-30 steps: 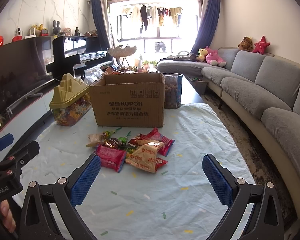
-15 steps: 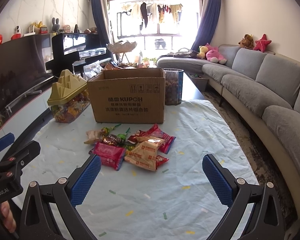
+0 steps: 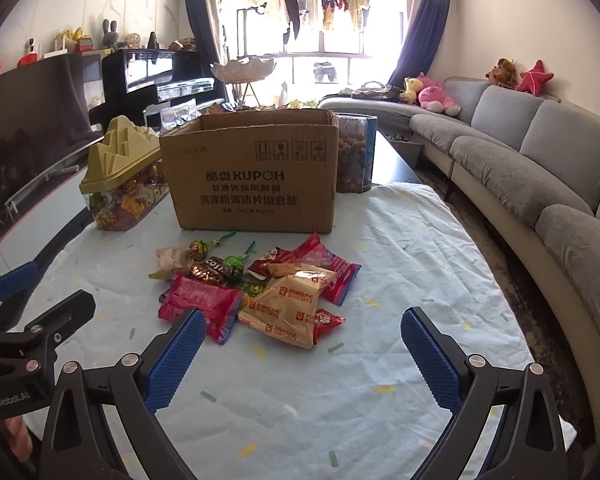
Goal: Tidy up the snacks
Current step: 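Grasp the red snack bag with the left tool while the right tool grasps the Fortune Biscuits bag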
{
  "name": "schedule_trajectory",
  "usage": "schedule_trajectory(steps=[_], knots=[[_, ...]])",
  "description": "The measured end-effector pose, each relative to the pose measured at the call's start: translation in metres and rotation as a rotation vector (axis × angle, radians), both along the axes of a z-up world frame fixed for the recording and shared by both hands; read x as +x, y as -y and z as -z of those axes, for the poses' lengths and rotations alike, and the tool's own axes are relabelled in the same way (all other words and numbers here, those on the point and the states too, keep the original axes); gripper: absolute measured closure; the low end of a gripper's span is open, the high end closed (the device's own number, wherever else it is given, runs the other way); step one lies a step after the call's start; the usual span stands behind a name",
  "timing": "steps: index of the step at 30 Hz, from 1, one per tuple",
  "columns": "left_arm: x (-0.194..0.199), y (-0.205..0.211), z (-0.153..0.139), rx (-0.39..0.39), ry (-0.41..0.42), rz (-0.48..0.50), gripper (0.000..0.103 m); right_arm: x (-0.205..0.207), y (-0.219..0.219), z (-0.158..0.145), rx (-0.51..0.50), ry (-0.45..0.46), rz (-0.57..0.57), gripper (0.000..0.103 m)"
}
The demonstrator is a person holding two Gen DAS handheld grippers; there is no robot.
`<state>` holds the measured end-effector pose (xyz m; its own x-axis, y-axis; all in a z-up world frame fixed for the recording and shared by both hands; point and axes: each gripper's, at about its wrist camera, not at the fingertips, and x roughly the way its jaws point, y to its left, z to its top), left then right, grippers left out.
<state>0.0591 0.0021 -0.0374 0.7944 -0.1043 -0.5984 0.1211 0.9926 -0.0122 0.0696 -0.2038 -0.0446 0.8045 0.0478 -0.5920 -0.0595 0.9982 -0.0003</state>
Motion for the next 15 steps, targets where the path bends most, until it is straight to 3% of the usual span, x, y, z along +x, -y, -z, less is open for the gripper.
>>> schedule_trajectory(steps=[9,15], knots=[[0.039,0.009,0.025,-0.014,-0.093,0.068,0.017,0.035,0.001,0.021,0.018,-0.056,-0.011,0.016],[0.058,0.016,0.044,-0.026,-0.151,0.113,0.017,0.053,-0.001,0.032,0.041,-0.09,-0.031,0.022]])
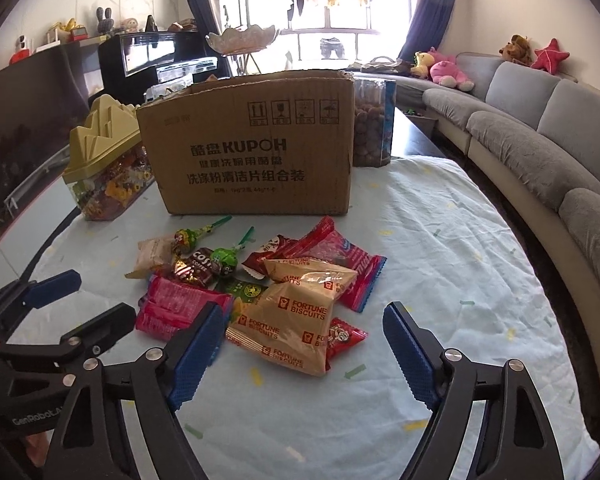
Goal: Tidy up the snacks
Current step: 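Grasp the red snack bag with the left tool while the right tool grasps the Fortune Biscuits bag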
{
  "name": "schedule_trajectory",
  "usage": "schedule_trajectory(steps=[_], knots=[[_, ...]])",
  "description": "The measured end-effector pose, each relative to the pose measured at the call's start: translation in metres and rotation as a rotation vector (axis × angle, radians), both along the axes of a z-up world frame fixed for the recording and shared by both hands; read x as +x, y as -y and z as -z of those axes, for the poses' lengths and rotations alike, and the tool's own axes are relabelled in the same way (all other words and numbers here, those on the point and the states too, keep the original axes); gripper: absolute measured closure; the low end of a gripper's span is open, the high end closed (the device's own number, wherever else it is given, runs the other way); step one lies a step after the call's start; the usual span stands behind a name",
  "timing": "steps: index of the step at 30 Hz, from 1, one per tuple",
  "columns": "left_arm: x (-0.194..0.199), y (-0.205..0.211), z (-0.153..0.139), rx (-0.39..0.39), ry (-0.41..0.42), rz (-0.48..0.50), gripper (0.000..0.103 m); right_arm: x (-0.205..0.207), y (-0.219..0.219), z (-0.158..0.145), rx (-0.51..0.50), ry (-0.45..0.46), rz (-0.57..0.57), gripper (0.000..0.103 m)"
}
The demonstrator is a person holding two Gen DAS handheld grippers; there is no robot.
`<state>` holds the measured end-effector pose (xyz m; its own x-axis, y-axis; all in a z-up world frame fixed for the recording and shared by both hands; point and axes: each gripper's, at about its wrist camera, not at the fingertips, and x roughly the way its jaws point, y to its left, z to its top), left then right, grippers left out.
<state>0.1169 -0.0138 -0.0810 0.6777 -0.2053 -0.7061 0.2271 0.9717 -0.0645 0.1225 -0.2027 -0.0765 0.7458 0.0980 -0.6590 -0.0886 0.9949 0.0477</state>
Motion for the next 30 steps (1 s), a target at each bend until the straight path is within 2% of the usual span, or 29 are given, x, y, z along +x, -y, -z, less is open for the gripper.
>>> schedule_trajectory(steps=[9,19,22,26,30], knots=[[0.017,0.009,0.018,-0.018,-0.058,0.027,0.019,0.021,0.001,0.018,0.024,-0.061,-0.011,0.034],[0.025,0.024,0.028,0.006,-0.08,0.04,0.02,0.027,0.01,0.028,0.054,-0.094,-0.015,0.052],[0.025,0.029,0.03,0.022,-0.076,0.041,0.022,0.027,0.01,0.029,0.052,-0.093,-0.021,0.057],[0.022,0.035,0.029,0.046,-0.062,0.049,0.034,0.026,0.011,0.029,0.058,-0.091,-0.03,0.06],[0.022,0.034,0.029,0.026,-0.071,0.042,0.041,0.023,0.009,0.028,0.056,-0.088,-0.041,0.062]])
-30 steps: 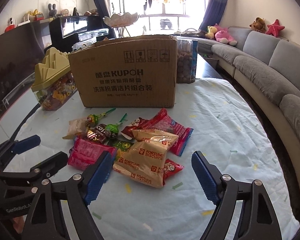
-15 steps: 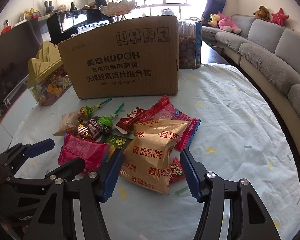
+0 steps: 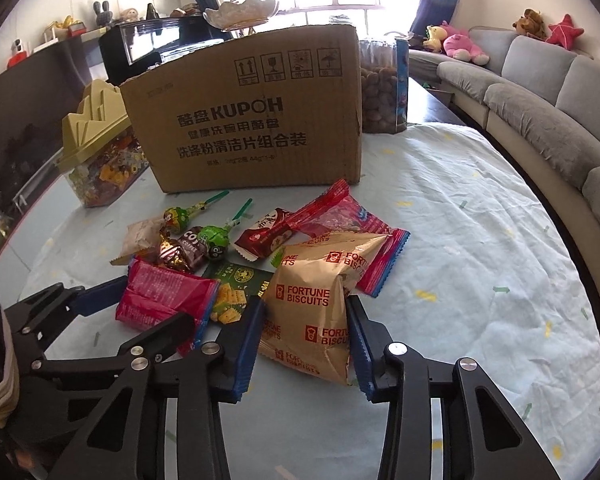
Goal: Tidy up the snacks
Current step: 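Grasp the red snack bag with the left tool while the right tool grasps the Fortune Biscuits bag, then lift the red bag with the left tool while the right tool lifts the biscuits bag toward the box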
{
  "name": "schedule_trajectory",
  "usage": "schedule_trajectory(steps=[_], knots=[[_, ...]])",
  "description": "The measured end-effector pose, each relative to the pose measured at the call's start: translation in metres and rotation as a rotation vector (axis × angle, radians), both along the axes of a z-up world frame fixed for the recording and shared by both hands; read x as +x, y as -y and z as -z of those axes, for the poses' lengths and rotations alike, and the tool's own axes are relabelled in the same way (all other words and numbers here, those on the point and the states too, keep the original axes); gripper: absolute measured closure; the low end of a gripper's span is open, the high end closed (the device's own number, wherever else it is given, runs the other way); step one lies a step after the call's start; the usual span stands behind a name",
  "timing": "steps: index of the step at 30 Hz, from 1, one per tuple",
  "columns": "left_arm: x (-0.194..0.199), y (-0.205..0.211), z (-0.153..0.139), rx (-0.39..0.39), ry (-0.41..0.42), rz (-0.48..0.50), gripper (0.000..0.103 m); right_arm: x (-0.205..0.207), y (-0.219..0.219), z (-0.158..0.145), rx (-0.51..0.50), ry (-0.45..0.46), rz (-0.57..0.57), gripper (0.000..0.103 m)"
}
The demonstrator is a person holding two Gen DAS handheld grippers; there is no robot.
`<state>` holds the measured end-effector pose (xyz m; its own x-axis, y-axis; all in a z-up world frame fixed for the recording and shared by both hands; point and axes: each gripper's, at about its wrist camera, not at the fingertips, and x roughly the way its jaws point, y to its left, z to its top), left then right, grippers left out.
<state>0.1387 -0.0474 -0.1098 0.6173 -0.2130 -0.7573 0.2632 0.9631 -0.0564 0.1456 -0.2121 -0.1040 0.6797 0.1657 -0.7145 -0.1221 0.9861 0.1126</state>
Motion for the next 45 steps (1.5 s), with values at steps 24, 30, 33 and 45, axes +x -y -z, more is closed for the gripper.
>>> schedule_trajectory(steps=[24,30,33,45], knots=[[-0.034,-0.015,-0.036,-0.135,0.05,-0.019,0.086,-0.033,-0.009,-0.023,0.004,0.045,-0.038,0.068],[-0.042,-0.014,-0.05,-0.141,0.087,-0.02,0.091,-0.042,-0.009,-0.036,0.006,0.082,-0.043,0.068],[-0.044,-0.014,-0.057,-0.144,0.104,-0.014,0.098,-0.044,-0.009,-0.04,0.018,0.091,-0.048,0.068],[-0.044,-0.017,-0.061,-0.189,0.098,-0.017,0.1,-0.051,-0.014,-0.054,0.027,0.123,-0.073,0.068]])
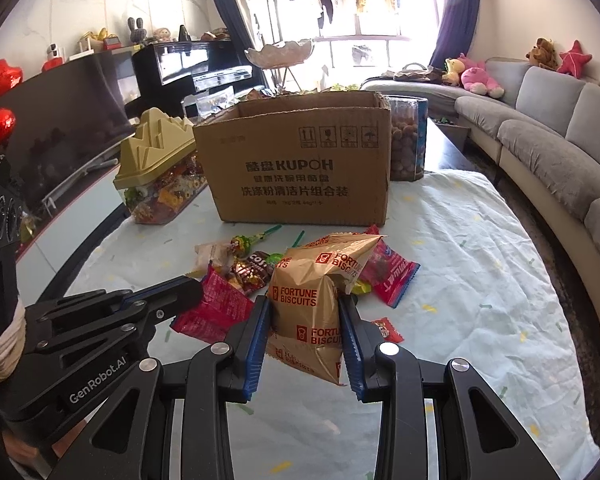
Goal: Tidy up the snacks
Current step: 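Lift the red bag with the left tool while the right tool lifts the biscuits bag toward the box, then open the left tool over the cardboard box while the right tool drops the biscuits bag in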
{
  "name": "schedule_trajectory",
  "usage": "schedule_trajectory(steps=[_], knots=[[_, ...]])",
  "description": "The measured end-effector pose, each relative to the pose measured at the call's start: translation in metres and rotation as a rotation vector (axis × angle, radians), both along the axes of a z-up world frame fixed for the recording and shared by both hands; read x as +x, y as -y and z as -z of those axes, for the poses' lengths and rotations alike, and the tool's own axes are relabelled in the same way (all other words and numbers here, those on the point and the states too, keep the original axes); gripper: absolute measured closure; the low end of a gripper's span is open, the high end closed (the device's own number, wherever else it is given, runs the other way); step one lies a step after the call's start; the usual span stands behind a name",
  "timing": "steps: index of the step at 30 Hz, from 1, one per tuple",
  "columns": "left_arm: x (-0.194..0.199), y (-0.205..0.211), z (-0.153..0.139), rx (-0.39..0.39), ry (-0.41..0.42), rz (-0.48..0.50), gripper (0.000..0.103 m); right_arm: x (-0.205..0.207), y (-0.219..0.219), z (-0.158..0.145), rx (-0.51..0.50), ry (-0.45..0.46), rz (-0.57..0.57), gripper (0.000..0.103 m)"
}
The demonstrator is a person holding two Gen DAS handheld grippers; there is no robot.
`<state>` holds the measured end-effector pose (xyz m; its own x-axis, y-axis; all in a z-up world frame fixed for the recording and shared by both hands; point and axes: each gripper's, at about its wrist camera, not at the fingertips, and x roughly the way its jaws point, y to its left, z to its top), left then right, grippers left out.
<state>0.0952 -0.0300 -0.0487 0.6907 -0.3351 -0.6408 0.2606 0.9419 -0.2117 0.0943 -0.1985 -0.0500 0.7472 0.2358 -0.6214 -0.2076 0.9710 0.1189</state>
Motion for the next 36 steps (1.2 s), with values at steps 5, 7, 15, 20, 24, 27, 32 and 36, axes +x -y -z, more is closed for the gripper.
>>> schedule_trajectory(steps=[5,7,15,20,24,27,32,36], knots=[[0.001,-0.003,-0.011,0.002,0.028,-0.007,0.1,0.001,-0.001,-0.006,0.009,0.012,-0.007,0.068],[0.002,-0.004,-0.016,0.002,0.039,-0.009,0.1,0.003,-0.002,-0.01,0.016,0.018,-0.012,0.068],[0.014,-0.012,-0.04,-0.01,0.091,-0.027,0.1,0.016,-0.007,-0.029,0.028,0.049,-0.037,0.068],[0.032,-0.019,-0.056,-0.029,0.102,-0.028,0.1,0.027,-0.013,-0.043,0.027,0.081,-0.058,0.068],[0.045,-0.021,-0.066,-0.015,0.12,-0.034,0.1,0.038,-0.019,-0.055,0.016,0.11,-0.066,0.068],[0.058,-0.023,-0.071,-0.003,0.128,-0.045,0.1,0.048,-0.025,-0.062,0.013,0.125,-0.08,0.068],[0.08,-0.029,-0.08,-0.002,0.128,-0.059,0.1,0.07,-0.028,-0.071,0.016,0.13,-0.093,0.068],[0.097,-0.033,-0.092,0.01,0.144,-0.073,0.1,0.09,-0.032,-0.078,0.016,0.13,-0.097,0.068]])
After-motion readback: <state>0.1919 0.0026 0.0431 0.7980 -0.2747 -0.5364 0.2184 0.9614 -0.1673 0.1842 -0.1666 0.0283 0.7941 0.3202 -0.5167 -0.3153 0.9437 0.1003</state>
